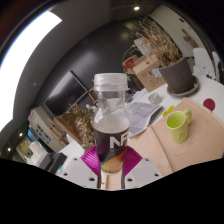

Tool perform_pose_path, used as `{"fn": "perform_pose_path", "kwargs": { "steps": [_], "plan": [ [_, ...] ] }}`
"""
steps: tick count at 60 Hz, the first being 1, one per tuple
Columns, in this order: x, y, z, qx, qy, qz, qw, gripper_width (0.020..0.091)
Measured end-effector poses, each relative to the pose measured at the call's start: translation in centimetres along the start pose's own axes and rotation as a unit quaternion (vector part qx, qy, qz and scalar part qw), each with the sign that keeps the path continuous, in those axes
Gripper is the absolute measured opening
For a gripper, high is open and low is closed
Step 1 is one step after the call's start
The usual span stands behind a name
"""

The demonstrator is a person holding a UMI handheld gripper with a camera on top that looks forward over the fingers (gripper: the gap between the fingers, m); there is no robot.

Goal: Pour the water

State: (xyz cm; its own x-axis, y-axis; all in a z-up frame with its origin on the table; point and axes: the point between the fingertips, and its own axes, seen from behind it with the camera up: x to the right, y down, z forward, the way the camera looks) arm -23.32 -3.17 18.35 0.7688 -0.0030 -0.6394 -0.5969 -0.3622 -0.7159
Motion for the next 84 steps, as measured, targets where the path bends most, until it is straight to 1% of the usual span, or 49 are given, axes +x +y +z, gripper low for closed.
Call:
{"fn": "perform_pose_path", "kwargs": {
  "steps": [8, 16, 23, 35, 47, 57, 67, 74, 84],
  "plan": [
    [0.5, -3.5, 2.3, -0.006, -0.037, 0.211, 0.977, 0.0255],
    [1.6, -4.8, 4.4, -0.021, -0.065, 0.341, 0.937, 0.0257],
    [2.6, -5.7, 5.5, -0.032, -0.086, 0.456, 0.885, 0.0258],
    [3.6, -5.1, 7.1, -0.055, -0.101, 0.563, 0.818, 0.0258],
    [4.0, -4.8, 7.3, -0.07, -0.105, 0.589, 0.798, 0.0257],
    [3.9, -5.0, 7.0, -0.077, -0.104, 0.56, 0.818, 0.0258],
    [3.6, -6.4, 6.0, -0.077, -0.093, 0.444, 0.888, 0.0257],
    [4.3, -9.0, 5.0, -0.065, -0.084, 0.335, 0.936, 0.0257],
    [7.2, -13.7, 2.8, -0.036, -0.058, 0.186, 0.98, 0.0257]
  ]
}}
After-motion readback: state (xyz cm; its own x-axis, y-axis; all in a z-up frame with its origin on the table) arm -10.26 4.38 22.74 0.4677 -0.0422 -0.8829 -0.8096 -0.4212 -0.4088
